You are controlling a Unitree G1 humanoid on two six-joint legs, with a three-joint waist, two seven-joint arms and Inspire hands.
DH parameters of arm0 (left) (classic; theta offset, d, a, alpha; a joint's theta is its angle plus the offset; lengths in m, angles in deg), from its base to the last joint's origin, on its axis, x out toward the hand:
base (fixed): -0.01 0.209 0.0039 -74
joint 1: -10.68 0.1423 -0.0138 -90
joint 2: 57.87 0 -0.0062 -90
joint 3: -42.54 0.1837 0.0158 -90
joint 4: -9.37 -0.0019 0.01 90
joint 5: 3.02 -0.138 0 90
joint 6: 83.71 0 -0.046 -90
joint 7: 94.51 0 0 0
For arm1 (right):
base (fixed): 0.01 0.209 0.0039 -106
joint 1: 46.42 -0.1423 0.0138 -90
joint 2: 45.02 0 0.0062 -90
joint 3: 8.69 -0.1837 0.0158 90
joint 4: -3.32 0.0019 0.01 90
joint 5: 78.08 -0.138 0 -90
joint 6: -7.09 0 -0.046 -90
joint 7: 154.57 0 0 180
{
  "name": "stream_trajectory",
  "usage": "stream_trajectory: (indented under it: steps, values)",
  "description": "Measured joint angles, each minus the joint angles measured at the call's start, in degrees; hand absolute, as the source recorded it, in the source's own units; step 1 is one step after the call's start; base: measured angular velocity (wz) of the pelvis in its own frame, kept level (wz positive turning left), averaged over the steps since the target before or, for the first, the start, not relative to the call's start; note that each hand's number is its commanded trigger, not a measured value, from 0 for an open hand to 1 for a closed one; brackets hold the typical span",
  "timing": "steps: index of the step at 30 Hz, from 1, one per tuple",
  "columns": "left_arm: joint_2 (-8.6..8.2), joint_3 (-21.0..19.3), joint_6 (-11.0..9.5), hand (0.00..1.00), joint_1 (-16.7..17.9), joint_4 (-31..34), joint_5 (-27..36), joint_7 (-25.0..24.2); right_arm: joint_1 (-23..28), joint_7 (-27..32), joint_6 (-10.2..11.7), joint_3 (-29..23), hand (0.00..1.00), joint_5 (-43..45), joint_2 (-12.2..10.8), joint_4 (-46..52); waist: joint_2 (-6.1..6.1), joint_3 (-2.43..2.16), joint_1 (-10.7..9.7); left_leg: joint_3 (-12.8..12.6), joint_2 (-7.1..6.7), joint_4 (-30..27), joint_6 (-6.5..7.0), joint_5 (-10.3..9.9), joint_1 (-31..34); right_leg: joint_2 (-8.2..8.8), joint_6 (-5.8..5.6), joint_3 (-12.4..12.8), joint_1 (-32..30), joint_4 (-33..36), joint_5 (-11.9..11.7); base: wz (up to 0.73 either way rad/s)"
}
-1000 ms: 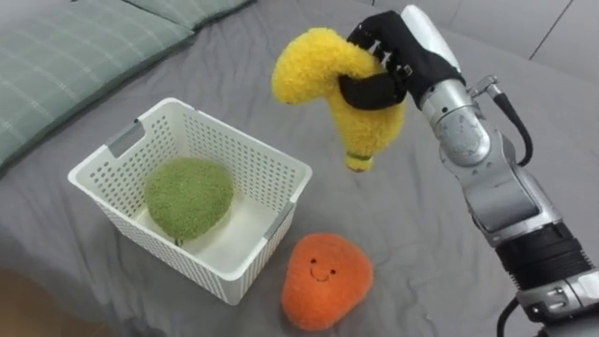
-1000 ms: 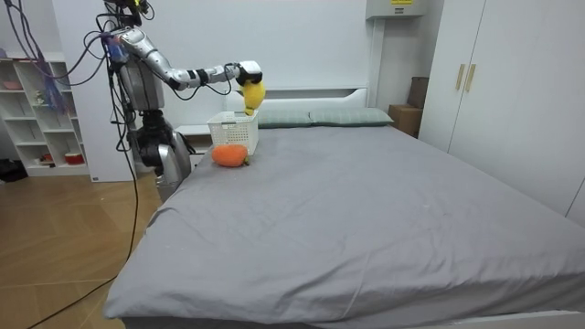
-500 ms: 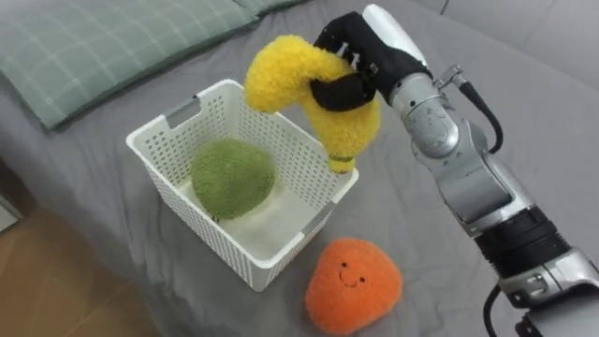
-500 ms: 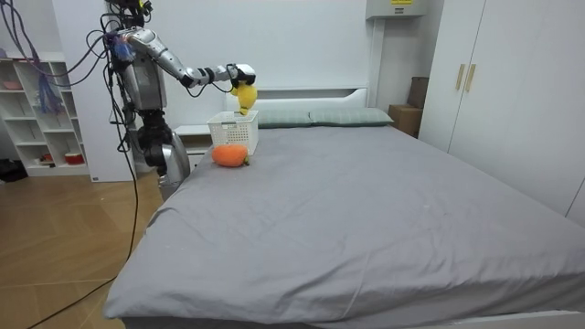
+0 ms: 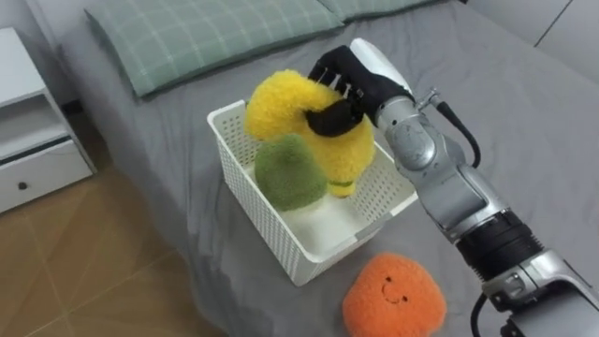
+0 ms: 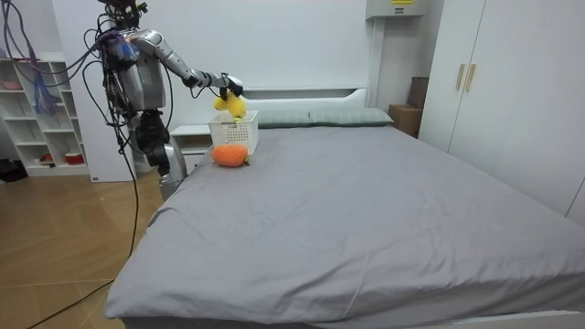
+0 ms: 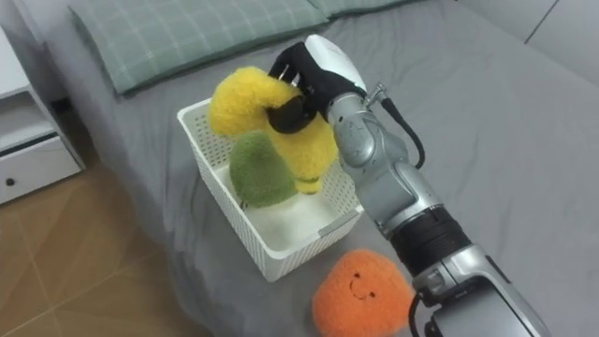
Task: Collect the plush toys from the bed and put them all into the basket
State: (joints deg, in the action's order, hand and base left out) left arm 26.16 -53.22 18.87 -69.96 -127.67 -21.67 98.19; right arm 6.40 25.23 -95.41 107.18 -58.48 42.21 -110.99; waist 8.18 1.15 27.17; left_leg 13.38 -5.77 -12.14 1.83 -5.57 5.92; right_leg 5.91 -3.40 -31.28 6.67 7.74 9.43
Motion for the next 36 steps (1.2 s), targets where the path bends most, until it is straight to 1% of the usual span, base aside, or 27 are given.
stream_trajectory:
  steps: [2,3,5,10,14,20,27,32,36]
  values:
    - [0.0,-0.55,0.07,0.0,0.27,1.19,-1.86,-0.02,0.0,0.0,0.0,-0.02,0.0,0.25,0.01,-0.39,0.06,-0.04,-0.03,0.06,-0.04,-0.27,-0.01,0.05,0.39,0.0,0.0,-0.17,-0.05,0.05,0.0,0.05]
    - [0.05,-0.97,0.07,0.0,0.3,1.79,-2.35,0.0,0.0,0.0,0.0,-0.03,0.0,0.25,0.01,-0.75,0.06,-0.04,-0.06,0.09,-0.06,-0.33,0.22,0.19,0.39,0.01,0.0,-0.2,0.0,0.05,0.0,0.0]
    - [0.1,-1.37,0.04,0.0,0.24,2.61,-2.34,0.06,0.0,0.0,0.07,-0.09,0.0,0.24,0.02,-0.99,0.07,-0.04,-0.22,0.15,-0.09,-0.35,0.27,0.22,0.38,0.01,0.0,-0.2,0.06,0.05,0.0,0.0]
    - [0.07,-1.15,-0.24,0.0,0.09,3.14,-2.24,0.48,-0.01,0.07,1.22,-0.15,0.0,-1.37,0.57,-3.02,0.25,-0.09,-0.63,-0.03,-0.02,-0.2,0.27,0.24,0.16,-0.04,0.0,0.16,0.19,0.04,0.0,-0.01]
    - [0.07,-1.14,-0.51,0.0,0.09,3.44,-2.24,0.6,-0.01,0.09,1.22,-0.15,0.0,-1.4,0.63,-4.01,0.28,-0.08,-0.83,-0.56,0.09,0.05,0.29,0.25,-0.21,-0.03,0.01,0.82,0.2,0.12,-0.01,-0.08]
    - [0.07,-1.15,-1.14,0.0,-0.12,4.17,-2.26,0.6,-0.01,0.11,1.48,-0.15,0.0,-1.35,0.65,-4.15,0.42,-0.09,-1.78,-1.02,0.13,0.56,0.35,0.32,-0.72,-0.02,0.01,1.56,0.26,0.12,-0.01,-0.04]
    - [0.07,-1.15,-1.15,0.0,-0.18,4.16,-2.25,0.6,-0.01,0.03,1.48,-0.15,0.0,-1.35,0.79,-4.25,0.45,-0.07,-1.74,-2.04,0.24,1.26,0.37,0.31,-1.64,-0.04,0.02,2.92,0.4,0.13,-0.02,-0.09]
    - [0.07,-1.15,-1.17,0.0,-0.01,4.13,-2.25,0.59,-0.01,-0.45,1.47,-0.15,0.0,-1.35,1.27,-4.25,0.76,0.03,-1.73,-2.11,0.31,1.41,0.37,0.31,-1.67,-0.04,0.02,3.02,0.32,0.11,-0.02,-0.01]
    - [-0.03,-1.05,-1.1,0.0,0.05,4.12,-2.25,0.59,0.0,-0.52,1.47,-0.15,0.0,-1.32,1.27,-4.28,0.74,0.05,-1.87,-2.15,0.27,1.41,0.37,0.32,-1.7,-0.06,0.02,3.15,0.32,0.07,-0.02,0.0]
